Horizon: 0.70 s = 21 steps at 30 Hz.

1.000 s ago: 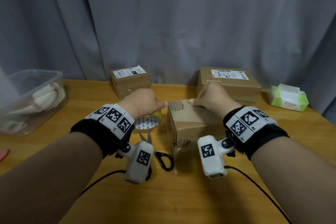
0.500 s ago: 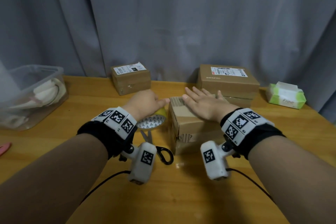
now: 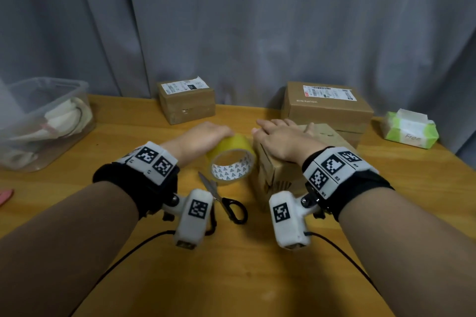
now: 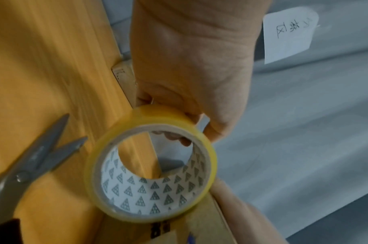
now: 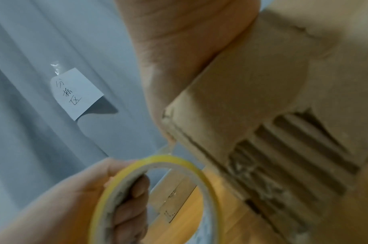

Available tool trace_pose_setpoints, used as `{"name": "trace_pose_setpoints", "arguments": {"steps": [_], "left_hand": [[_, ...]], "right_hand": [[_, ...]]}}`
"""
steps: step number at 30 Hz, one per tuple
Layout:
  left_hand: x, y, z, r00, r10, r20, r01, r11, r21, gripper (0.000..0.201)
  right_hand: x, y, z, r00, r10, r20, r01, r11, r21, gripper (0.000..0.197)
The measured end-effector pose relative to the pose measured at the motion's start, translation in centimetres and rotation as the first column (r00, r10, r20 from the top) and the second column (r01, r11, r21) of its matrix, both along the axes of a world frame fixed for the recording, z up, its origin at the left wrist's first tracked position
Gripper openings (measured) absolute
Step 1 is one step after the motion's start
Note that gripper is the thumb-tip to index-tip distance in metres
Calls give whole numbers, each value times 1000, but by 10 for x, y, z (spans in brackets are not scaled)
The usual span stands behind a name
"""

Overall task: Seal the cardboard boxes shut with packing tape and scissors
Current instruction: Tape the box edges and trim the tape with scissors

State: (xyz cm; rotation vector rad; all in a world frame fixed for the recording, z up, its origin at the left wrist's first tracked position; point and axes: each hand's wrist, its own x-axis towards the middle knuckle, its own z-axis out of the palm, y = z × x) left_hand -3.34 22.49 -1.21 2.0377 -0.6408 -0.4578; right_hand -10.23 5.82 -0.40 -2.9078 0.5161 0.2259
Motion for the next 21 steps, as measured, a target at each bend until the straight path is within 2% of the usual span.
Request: {"name": "trace_pose_setpoints", "arguments": {"steps": [3, 5, 6, 9, 11, 13, 16, 19, 21], "left_hand": [[4, 12, -1, 1000, -11, 24, 10, 1000, 9, 48], [5, 13, -2, 997, -40, 73, 33, 995, 98, 53], [4, 11, -3, 992, -58, 114, 36, 981, 190, 50], [-2, -2, -7, 947, -157, 280, -8, 860, 510, 46], [-3, -9, -10, 909, -204, 364, -55, 806, 590, 47], [-2, -12, -12, 880, -205, 428, -108, 792, 601, 49], [-3, -14, -15, 859, -182, 479, -138, 818, 558, 49], [-6, -14, -17, 852, -162, 497, -134, 851, 507, 50], [-8, -11, -18, 869, -149, 472, -94, 886, 454, 51]], "right_hand": [[2, -1, 0, 1000, 13, 2, -13, 1000, 5, 56], [2, -2, 0, 1000, 20, 6, -20, 1000, -4, 56], [2, -1, 1, 1000, 22, 8, -22, 1000, -8, 56], [-2, -1, 1, 1000, 22, 16, -22, 1000, -6, 56], [-3, 1, 3, 1000, 7, 9, -7, 1000, -14, 56], [1, 9, 7, 998, -43, -43, 40, 997, -67, 56], [8, 33, 11, 969, -190, -156, 153, 963, -223, 65], [9, 46, 7, 960, -243, -141, 215, 959, -186, 80], [7, 46, 5, 962, -240, -132, 216, 961, -172, 82]]}}
